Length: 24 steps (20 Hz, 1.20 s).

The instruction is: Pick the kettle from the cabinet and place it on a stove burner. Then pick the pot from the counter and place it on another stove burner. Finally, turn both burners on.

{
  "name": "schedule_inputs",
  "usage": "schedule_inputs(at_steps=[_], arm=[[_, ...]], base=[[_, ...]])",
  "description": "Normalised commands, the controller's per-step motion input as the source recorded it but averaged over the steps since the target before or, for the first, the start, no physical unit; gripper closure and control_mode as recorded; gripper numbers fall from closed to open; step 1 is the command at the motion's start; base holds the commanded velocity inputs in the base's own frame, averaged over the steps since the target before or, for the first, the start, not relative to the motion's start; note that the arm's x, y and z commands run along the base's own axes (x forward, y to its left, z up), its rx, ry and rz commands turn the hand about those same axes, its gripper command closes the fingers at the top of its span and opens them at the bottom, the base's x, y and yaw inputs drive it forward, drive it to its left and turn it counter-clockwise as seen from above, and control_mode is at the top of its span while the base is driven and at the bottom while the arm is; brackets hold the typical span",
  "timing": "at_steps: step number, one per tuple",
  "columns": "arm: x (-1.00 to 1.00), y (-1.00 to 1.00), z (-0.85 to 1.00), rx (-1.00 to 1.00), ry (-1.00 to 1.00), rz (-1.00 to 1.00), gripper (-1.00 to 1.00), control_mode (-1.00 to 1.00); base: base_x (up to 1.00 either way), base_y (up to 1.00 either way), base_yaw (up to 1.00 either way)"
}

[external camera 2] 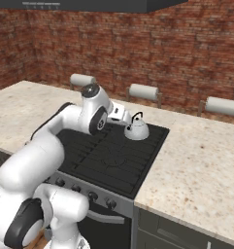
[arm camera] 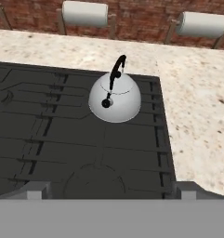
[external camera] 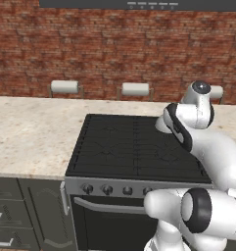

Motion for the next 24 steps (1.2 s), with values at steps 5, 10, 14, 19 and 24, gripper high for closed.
schedule_inputs(at_steps=[5, 10, 14, 19, 24], arm=[[-0.43, 0.12, 0.12, 0.0, 0.07, 0.0, -1.0, -1.0], [-0.46, 0.14, 0.07, 0.0, 0.06, 0.0, -1.0, -1.0], [-0.45, 0.15, 0.02, 0.0, 0.03, 0.0, -1.0, -1.0], [-0.48, 0.13, 0.0, 0.0, 0.0, 0.0, -1.0, -1.0], [-0.53, 0.15, 0.0, -0.01, 0.0, 0.0, -1.0, -1.0]], base=[[0.0, 0.0, 0.0], [0.0, 0.0, 0.0], [0.0, 0.0, 0.0], [0.0, 0.0, 0.0], [0.0, 0.0, 0.0]])
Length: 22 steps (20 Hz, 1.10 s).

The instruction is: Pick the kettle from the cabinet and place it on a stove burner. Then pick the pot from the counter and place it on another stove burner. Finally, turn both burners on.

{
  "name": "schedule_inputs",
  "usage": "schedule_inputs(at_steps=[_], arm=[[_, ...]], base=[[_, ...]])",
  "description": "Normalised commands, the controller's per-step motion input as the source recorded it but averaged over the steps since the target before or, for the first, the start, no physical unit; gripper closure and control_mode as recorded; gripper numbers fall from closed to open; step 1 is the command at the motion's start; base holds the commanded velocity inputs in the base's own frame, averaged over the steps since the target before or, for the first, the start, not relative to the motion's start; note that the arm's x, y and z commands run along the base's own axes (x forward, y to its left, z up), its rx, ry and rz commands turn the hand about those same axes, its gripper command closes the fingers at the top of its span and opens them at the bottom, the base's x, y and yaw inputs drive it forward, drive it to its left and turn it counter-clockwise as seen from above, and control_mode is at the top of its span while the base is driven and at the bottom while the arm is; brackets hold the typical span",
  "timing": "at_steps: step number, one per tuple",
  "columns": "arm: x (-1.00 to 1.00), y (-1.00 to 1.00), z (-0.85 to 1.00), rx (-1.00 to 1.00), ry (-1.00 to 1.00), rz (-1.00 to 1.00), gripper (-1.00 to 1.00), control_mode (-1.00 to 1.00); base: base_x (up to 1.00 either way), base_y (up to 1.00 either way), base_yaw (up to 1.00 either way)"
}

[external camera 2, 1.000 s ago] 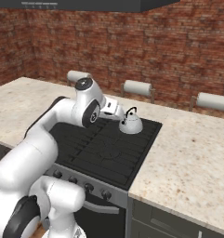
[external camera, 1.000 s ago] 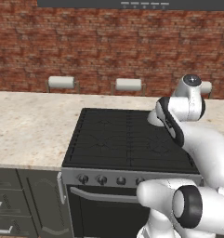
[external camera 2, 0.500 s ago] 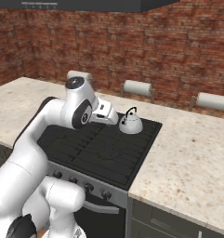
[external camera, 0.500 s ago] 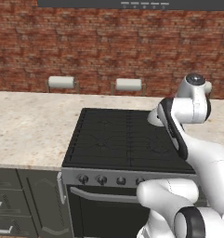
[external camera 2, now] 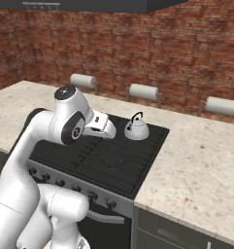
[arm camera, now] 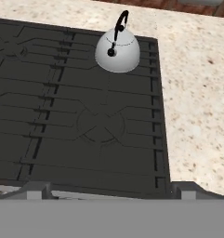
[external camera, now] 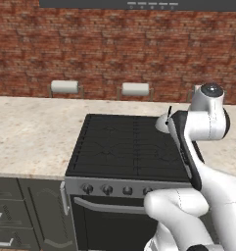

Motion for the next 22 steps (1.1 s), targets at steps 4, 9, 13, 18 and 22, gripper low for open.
schedule_inputs(at_steps=[4, 9, 13, 18, 22], arm=[[-0.52, 0.13, 0.0, 0.0, 0.0, 0.0, -1.0, -1.0], [-0.24, 0.07, 0.0, 0.0, 0.0, 0.0, -1.0, -1.0], [0.0, 0.0, 0.0, 0.0, 0.0, 0.0, -1.0, -1.0], [0.0, 0.0, 0.0, 0.0, 0.0, 0.0, -1.0, -1.0], [0.0, 0.0, 0.0, 0.0, 0.0, 0.0, -1.0, 1.0]], base=[[0.0, 0.0, 0.0], [0.0, 0.0, 0.0], [0.0, 0.0, 0.0], [0.0, 0.0, 0.0], [-0.02, 0.0, 0.0]])
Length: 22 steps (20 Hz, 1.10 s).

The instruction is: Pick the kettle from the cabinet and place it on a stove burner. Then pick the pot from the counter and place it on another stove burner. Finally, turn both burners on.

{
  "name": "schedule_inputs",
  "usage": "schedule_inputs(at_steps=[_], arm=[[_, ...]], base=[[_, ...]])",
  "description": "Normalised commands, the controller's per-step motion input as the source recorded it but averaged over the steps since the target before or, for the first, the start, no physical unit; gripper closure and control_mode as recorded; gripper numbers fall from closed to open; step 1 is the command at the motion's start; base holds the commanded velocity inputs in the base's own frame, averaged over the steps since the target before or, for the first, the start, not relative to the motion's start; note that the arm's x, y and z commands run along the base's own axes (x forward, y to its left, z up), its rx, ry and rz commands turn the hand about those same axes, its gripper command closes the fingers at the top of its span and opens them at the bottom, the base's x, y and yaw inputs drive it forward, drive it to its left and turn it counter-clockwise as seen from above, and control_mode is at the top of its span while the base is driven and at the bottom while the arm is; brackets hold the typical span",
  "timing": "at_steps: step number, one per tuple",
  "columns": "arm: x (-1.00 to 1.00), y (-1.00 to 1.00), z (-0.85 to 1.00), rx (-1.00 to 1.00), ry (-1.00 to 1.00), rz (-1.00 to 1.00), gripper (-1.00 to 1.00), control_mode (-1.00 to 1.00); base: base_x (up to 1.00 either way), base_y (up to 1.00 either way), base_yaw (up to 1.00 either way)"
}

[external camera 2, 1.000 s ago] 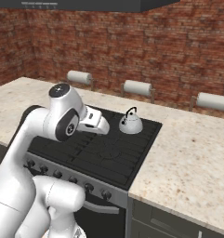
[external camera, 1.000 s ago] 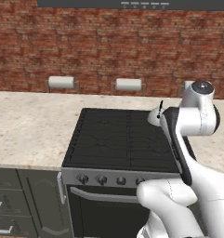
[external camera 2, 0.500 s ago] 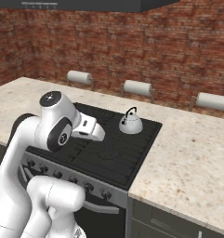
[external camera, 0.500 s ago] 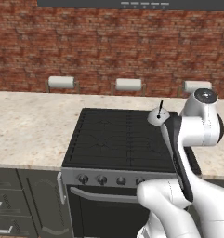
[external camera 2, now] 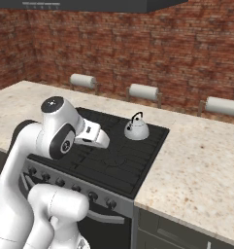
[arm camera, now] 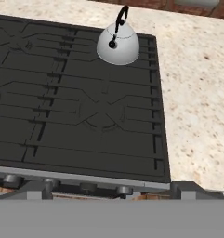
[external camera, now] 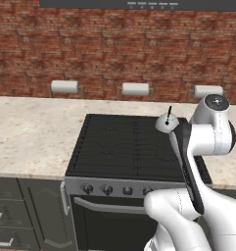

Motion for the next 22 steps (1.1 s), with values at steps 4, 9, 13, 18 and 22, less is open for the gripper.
schedule_inputs(at_steps=[4, 9, 13, 18, 22], arm=[[0.0, 0.0, 0.0, 0.0, 0.0, 0.0, -1.0, 1.0], [0.0, 0.0, 0.0, 0.0, 0.0, 0.0, -1.0, 1.0], [0.0, 0.0, 0.0, 0.0, 0.0, 0.0, -1.0, 1.0], [0.0, 0.0, 0.0, 0.0, 0.0, 0.0, -1.0, 1.0], [0.0, 0.0, 0.0, 0.0, 0.0, 0.0, -1.0, 1.0]], base=[[-0.62, 0.08, -0.11], [-0.55, 0.05, -0.19], [-0.16, 0.01, -0.33], [0.0, 0.0, -0.42], [0.0, 0.0, -0.47]])
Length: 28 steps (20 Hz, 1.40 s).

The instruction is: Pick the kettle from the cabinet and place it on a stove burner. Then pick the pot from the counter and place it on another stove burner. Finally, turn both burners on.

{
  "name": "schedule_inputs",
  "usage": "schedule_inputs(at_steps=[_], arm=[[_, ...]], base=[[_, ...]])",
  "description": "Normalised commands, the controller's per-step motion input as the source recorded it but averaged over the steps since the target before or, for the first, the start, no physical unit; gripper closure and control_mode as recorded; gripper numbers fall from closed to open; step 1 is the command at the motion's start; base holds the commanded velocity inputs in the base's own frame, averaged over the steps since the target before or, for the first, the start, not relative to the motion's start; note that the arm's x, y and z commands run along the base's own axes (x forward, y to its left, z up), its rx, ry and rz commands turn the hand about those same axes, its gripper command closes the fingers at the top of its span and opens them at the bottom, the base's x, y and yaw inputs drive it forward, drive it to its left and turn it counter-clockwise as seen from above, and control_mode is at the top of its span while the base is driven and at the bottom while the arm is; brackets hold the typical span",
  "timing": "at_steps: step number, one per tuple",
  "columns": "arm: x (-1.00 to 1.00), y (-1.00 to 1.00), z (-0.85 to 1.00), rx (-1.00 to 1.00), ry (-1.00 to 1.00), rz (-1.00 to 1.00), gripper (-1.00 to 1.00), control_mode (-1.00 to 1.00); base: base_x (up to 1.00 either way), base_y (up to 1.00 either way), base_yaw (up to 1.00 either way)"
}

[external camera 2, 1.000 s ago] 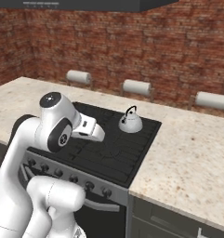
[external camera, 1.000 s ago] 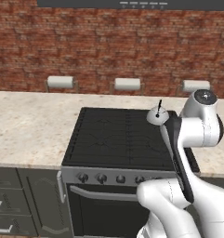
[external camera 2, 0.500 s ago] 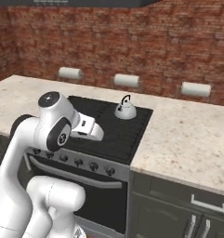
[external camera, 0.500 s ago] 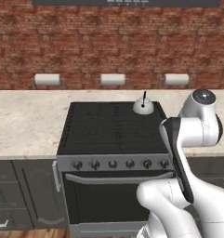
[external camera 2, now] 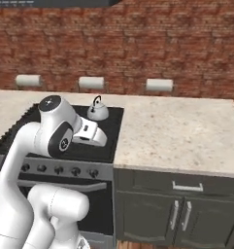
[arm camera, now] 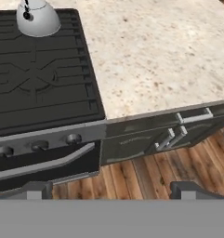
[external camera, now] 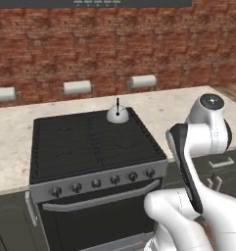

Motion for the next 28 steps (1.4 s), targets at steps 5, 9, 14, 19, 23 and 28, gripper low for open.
schedule_inputs(at_steps=[5, 9, 14, 19, 23, 28], arm=[[0.0, 0.0, 0.0, 0.0, 0.0, 0.0, -1.0, 1.0], [0.0, 0.0, 0.0, 0.0, 0.0, 0.0, -1.0, 1.0], [0.0, 0.0, 0.0, 0.0, 0.0, 0.0, -1.0, 1.0], [0.0, 0.0, 0.0, 0.0, 0.0, 0.0, -1.0, 1.0], [0.0, 0.0, 0.0, 0.0, 0.0, 0.0, -1.0, 1.0], [0.0, 0.0, 0.0, 0.0, 0.0, 0.0, -1.0, 1.0]], base=[[0.0, 0.0, -0.49], [0.0, 0.0, -0.49], [0.0, 0.0, -0.48], [0.0, 0.0, -0.48], [0.0, 0.0, -0.49], [0.0, 0.0, -0.5]])
